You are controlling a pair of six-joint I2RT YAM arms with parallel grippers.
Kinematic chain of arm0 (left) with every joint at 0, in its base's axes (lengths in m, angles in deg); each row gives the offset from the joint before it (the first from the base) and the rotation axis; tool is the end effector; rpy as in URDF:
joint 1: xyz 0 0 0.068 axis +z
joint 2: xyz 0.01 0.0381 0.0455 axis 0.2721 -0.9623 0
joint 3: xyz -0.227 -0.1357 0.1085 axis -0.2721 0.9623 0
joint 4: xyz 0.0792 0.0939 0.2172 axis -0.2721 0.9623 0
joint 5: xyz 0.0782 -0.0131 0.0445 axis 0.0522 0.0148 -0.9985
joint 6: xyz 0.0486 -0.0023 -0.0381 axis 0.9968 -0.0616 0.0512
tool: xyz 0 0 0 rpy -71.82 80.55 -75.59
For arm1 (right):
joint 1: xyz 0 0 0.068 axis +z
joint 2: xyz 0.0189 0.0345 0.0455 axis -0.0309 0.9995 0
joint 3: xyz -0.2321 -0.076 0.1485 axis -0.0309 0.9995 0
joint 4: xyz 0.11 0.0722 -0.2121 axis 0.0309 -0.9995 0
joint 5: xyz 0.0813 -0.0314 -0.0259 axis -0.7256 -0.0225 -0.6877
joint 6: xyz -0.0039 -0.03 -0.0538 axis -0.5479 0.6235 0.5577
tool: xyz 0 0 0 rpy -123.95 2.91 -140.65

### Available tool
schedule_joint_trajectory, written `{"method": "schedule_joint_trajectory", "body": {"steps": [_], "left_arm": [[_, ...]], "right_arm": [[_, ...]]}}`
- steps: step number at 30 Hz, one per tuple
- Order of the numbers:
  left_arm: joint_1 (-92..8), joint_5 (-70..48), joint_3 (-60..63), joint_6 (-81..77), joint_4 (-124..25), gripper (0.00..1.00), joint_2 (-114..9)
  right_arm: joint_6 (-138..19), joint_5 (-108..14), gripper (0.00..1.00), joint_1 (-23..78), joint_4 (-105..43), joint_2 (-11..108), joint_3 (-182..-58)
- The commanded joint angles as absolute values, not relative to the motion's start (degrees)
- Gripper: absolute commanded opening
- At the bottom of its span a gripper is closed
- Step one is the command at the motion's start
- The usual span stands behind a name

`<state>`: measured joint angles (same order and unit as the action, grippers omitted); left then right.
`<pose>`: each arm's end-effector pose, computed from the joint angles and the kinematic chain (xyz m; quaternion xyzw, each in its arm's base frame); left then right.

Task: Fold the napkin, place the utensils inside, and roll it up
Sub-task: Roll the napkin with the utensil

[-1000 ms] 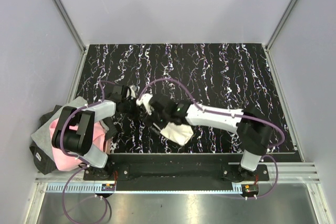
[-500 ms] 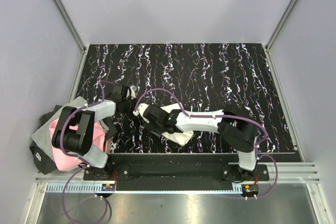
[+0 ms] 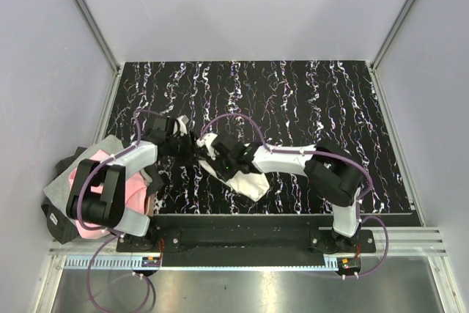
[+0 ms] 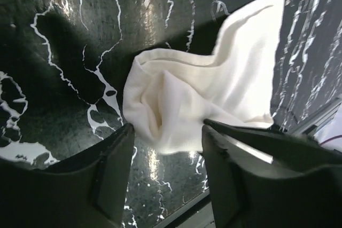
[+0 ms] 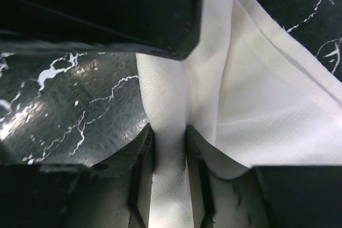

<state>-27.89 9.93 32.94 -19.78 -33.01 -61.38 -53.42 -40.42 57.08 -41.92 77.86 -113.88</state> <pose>0.2517 -0.0772 0.1743 -0.0748 0.9302 -0.3214 0.1608 0.2090 0.3466 0.1726 -0.4596 0.8277 0.1649 0.2764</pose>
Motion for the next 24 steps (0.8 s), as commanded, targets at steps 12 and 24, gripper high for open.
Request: {"method": "schedule_joint_trajectory", "body": {"steps": [12,24], "left_arm": [[-27.83,9.09,42.48,-21.53,-45.00,0.68,-47.91],[-31.52,10.76,48.82,-22.59,-59.16,0.66,-48.87]], "right_arm": [[-55.61,-91.12,0.31,41.47,-42.99,82.33,-111.84],[-57.37,-108.26,0.32,34.09,-42.99,92.87,-117.29]]}}
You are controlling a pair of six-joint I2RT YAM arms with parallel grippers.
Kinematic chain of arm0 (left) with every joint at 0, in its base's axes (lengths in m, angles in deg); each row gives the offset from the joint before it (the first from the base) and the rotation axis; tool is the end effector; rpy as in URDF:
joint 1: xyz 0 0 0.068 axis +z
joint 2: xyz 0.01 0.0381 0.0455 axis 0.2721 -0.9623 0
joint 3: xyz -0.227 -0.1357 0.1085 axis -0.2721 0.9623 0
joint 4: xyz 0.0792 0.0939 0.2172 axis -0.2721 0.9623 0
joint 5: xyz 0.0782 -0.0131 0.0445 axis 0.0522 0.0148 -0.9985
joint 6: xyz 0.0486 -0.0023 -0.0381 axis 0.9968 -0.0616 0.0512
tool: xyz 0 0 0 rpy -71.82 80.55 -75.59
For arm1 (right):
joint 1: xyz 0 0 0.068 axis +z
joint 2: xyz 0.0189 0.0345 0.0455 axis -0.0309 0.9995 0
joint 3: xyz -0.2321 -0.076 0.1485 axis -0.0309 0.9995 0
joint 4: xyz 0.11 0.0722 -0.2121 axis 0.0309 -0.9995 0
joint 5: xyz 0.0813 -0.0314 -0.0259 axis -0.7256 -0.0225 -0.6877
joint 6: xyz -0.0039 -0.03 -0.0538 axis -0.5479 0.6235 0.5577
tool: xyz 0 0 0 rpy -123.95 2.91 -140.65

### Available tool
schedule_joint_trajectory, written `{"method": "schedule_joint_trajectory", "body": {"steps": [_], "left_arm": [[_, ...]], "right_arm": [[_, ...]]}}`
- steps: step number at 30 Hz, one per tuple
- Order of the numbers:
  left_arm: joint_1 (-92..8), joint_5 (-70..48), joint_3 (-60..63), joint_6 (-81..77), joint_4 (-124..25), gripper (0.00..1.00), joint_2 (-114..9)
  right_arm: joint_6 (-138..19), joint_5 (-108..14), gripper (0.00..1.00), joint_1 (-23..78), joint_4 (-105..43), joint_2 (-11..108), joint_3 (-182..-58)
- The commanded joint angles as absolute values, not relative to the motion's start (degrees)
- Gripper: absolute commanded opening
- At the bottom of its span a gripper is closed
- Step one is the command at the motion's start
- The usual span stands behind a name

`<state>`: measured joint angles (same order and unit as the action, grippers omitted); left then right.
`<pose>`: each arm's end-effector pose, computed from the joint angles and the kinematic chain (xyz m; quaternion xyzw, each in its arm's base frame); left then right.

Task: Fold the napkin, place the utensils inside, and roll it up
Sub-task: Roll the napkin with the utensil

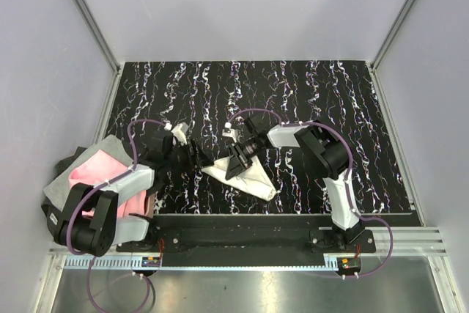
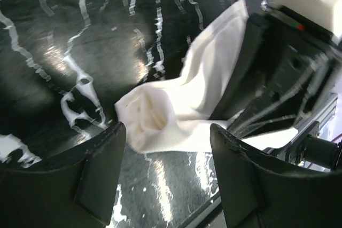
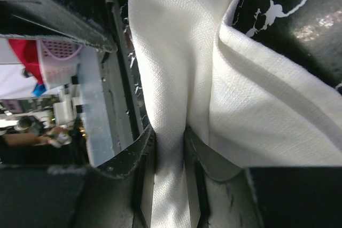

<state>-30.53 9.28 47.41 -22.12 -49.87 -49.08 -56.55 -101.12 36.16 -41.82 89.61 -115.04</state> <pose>0.2094 -0.0781 0.1727 -0.0383 0.8949 -0.3602 0.2607 0.2929 0.2800 0.1196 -0.3575 0.7655 0.5350 0.0100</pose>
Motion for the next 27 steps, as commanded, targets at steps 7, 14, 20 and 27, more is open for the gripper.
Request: {"method": "schedule_joint_trajectory", "body": {"steps": [7,14,20,27], "left_arm": [[-32.13,11.55,50.31,-22.50,-65.21,0.61,-52.91],[-32.75,13.04,50.66,-22.68,-70.58,0.46,-57.22],[-32.93,13.13,49.79,-22.41,-70.33,0.02,-61.26],[-33.02,11.81,44.96,-20.04,-58.38,0.00,-63.28]], "right_arm": [[-57.72,-110.11,0.33,32.06,-43.25,95.78,-119.05],[-58.34,-109.85,0.35,31.80,-43.78,97.45,-120.11],[-57.55,-103.45,0.51,31.71,-46.06,94.91,-120.37],[-55.97,-85.72,0.66,31.54,-49.75,83.67,-119.76]]}}
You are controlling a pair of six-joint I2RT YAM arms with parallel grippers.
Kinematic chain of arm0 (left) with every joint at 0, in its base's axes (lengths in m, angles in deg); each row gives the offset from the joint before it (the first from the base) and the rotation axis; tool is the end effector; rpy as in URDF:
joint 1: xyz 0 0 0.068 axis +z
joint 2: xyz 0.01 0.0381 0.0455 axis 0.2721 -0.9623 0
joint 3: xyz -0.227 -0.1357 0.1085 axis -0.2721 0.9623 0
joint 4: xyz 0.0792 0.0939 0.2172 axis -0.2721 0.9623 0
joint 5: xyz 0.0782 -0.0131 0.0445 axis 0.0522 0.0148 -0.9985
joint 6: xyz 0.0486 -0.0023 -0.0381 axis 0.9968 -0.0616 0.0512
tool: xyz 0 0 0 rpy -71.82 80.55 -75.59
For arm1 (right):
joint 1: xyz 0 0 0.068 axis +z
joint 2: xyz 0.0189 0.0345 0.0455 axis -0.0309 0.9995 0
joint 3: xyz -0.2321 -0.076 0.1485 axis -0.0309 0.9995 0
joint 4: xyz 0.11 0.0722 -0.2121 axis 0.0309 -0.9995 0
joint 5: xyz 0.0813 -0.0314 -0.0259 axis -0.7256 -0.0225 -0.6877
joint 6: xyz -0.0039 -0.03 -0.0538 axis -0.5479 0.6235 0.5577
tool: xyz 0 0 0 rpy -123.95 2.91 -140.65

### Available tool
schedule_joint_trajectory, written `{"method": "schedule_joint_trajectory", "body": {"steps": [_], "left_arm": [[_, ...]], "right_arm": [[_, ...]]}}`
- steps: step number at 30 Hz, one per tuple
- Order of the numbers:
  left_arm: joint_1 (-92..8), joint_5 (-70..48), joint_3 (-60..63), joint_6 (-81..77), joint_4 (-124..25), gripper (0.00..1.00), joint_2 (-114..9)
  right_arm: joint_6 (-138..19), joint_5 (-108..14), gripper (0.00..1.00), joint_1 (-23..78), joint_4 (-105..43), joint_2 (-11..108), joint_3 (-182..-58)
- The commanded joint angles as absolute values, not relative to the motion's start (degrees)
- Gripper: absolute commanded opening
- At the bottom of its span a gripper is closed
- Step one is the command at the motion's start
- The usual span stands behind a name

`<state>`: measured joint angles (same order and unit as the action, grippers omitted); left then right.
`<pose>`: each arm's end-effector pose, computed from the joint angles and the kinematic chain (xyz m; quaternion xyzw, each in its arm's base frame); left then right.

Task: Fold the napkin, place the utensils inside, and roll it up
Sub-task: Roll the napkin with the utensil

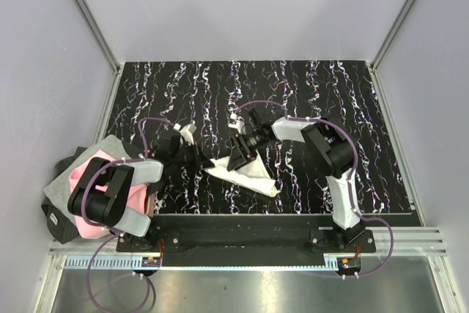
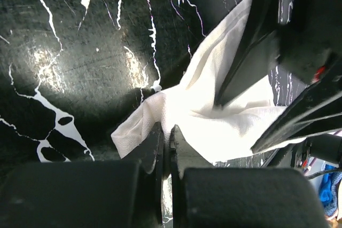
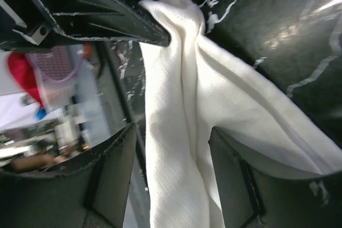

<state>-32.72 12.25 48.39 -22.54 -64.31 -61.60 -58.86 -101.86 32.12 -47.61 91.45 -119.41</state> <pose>0.2292 -0.0953 0.1429 -0.0114 0.8878 -0.3881 0.2473 0.3187 0.2636 0.1215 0.3024 -0.7893 -0.5344 0.0079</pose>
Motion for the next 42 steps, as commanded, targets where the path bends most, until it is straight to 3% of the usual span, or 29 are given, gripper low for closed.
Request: {"method": "schedule_joint_trajectory", "body": {"steps": [1,6,12,19,27,30,37,42], "left_arm": [[-33.02,12.16,44.60,-20.65,-57.33,0.00,-63.55],[-33.10,13.57,41.18,-21.01,-53.28,0.00,-65.31],[-33.10,13.66,37.92,-20.74,-47.65,0.00,-66.45],[-33.10,13.92,36.95,-21.09,-45.98,0.00,-66.81],[-33.10,13.31,36.69,-21.09,-45.45,0.01,-65.49],[-33.10,12.78,36.78,-21.09,-45.54,0.07,-64.26],[-33.10,10.94,36.60,-20.22,-45.01,0.50,-59.09],[-33.10,6.81,36.43,-19.08,-42.73,0.61,-53.98]], "right_arm": [[-55.62,-83.94,0.67,31.54,-50.36,80.44,-119.67],[-51.77,-70.70,0.70,34.25,-50.81,71.10,-116.78],[-45.95,-47.32,0.71,47.50,-49.76,63.97,-110.72],[-46.03,-40.59,0.70,54.38,-46.59,64.93,-107.36],[-45.95,-40.59,0.61,56.41,-46.15,68.89,-106.66],[-45.77,-40.24,0.60,56.50,-45.80,69.59,-105.87],[-46.91,-41.64,0.52,56.15,-45.71,71.96,-104.90],[-49.02,-52.88,0.44,53.52,-45.36,73.46,-104.99]]}}
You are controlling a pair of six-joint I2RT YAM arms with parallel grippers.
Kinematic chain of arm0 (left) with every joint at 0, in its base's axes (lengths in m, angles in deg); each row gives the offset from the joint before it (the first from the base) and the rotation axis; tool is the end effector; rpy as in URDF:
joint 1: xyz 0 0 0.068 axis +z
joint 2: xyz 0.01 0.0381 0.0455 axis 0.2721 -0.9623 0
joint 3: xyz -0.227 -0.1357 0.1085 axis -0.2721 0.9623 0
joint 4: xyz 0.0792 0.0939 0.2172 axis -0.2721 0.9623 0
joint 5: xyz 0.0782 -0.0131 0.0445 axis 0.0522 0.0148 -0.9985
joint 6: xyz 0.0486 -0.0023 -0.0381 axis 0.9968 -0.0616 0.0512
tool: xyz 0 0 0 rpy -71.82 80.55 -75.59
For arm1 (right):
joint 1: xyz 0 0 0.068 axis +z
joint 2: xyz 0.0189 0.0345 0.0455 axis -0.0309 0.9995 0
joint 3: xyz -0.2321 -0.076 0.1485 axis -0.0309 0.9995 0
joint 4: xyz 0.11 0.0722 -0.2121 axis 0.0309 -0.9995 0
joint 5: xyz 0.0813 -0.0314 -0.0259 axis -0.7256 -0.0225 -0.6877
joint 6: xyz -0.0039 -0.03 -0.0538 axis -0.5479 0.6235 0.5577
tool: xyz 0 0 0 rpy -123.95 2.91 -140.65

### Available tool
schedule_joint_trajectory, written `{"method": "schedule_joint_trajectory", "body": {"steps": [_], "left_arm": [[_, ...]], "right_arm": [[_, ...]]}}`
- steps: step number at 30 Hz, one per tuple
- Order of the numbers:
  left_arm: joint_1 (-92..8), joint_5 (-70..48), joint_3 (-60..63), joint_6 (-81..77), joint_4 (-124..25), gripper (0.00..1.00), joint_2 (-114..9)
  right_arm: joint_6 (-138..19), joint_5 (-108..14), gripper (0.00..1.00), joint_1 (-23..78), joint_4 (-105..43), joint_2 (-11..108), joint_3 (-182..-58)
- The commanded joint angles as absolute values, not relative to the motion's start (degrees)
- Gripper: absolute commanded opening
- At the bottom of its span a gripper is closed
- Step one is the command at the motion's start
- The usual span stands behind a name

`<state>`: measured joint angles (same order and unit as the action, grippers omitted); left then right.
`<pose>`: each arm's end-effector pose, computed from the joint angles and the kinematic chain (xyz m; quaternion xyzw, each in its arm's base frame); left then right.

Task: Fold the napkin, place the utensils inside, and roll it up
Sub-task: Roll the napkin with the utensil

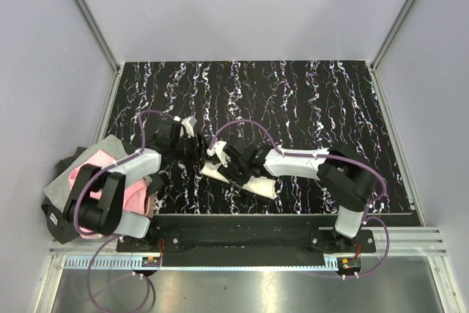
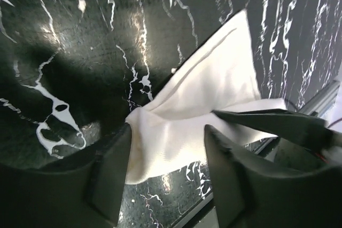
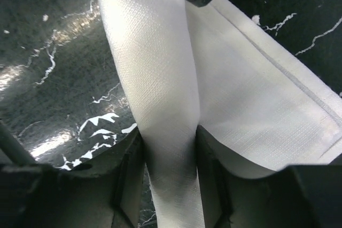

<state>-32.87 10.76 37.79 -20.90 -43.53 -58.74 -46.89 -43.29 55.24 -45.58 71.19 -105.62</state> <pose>0.2399 -0.0981 0.1748 -0.0210 0.9113 -0.3573 0.2035 0.1947 0.3050 0.1698 -0.5058 0.8161 0.1470 0.2378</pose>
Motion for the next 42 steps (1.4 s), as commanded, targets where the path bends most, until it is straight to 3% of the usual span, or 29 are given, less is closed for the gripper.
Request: {"method": "schedule_joint_trajectory", "body": {"steps": [1,8,16,31,34,35,38,42], "left_arm": [[-33.10,6.19,36.69,-18.90,-42.38,0.62,-52.32],[-33.10,4.61,40.38,-18.28,-43.07,0.64,-46.51],[-33.10,2.94,45.48,-19.42,-45.80,0.64,-42.55],[-33.28,4.51,50.84,-21.79,-52.47,0.62,-44.12],[-33.19,5.92,51.72,-22.06,-54.15,0.41,-45.88],[-33.19,5.92,51.89,-22.15,-54.07,0.24,-46.32],[-33.19,4.00,50.15,-21.54,-51.35,0.03,-47.38],[-33.10,2.23,46.98,-21.36,-47.57,0.00,-49.49]], "right_arm": [[-49.28,-54.81,0.43,52.29,-45.19,73.64,-105.08],[-51.39,-75.62,0.42,46.05,-44.48,76.71,-106.74],[-51.83,-91.19,0.41,40.24,-44.22,83.56,-110.08],[-52.10,-100.27,0.44,36.37,-45.80,90.95,-115.01],[-53.75,-99.31,0.47,35.76,-45.89,90.78,-115.53],[-54.03,-98.52,0.48,35.58,-46.06,90.25,-115.62],[-55.44,-91.59,0.59,34.96,-46.41,86.75,-116.15],[-55.53,-81.84,0.68,34.79,-47.55,79.10,-116.24]]}}
